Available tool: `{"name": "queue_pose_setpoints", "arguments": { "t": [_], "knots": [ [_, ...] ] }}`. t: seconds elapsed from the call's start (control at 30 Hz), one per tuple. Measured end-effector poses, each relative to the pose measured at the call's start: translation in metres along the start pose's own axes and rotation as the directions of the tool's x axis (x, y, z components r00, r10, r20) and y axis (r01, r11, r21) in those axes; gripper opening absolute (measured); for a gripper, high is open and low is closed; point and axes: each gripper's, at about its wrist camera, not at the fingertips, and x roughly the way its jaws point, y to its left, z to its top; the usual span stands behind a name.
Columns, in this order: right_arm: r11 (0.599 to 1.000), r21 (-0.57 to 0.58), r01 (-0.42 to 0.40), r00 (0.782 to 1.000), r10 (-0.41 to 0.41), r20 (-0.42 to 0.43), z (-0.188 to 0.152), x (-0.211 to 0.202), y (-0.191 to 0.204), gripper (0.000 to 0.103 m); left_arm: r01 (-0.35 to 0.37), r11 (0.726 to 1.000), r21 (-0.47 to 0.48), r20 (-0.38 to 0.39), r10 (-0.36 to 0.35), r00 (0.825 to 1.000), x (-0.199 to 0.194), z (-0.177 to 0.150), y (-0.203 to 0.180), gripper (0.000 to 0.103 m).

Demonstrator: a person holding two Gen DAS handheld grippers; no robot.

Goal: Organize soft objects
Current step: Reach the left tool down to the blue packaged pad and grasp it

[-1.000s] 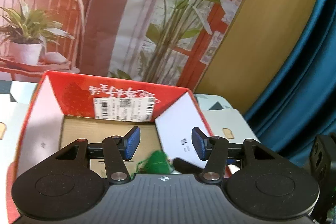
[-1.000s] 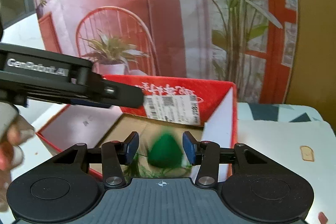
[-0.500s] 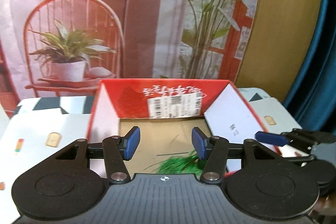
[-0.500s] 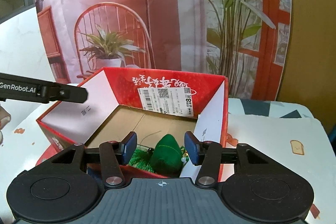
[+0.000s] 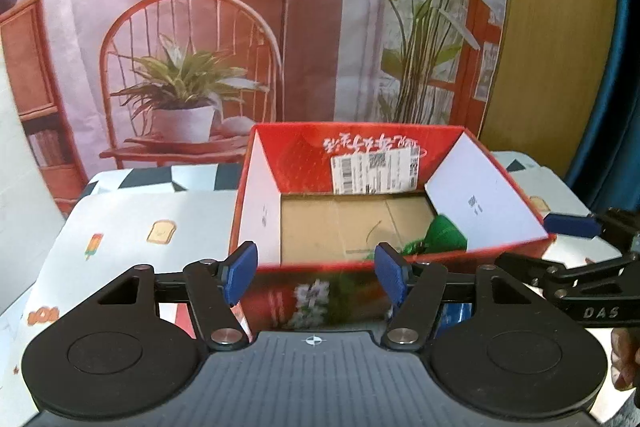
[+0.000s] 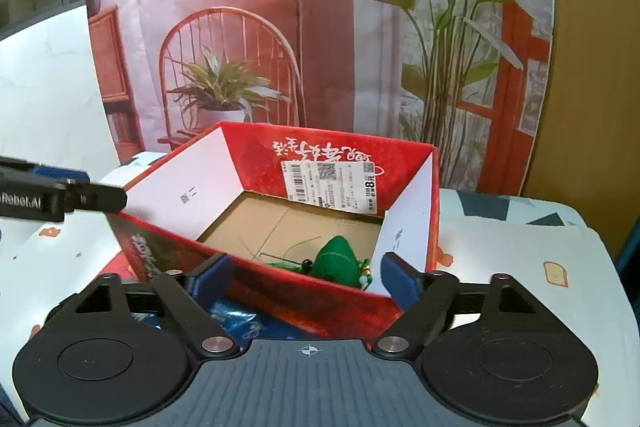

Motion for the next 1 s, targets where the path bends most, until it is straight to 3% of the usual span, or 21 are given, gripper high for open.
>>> {"name": "queue_pose_setpoints", "arguments": {
  "t": [0.3,0.7,1.0],
  "knots": [
    [1.000,-0.007,0.002,1.000,-0.002,0.021,-0.017,-0.022,0.020,0.102,-0.023,1.000,-0.015,-0.024,0.023,0.999,-0.017,-0.032,0.002,0.072],
    [0.999,0.035,0.004,1.000,-0.005,0.004,-0.045,-0.039,0.027,0.102,-0.049,0.999,-0.009,-0.002,0.049,0.999,-0.037,-0.051,-0.004,0.096],
    [0.999,0.037,0.023,1.000,-0.022,-0.009,-0.062,-0.049,0.026,0.102,-0.031,0.999,-0.039,0.001,0.031,1.000,-0.046,-0.064,-0.008,0.100]
  ]
}}
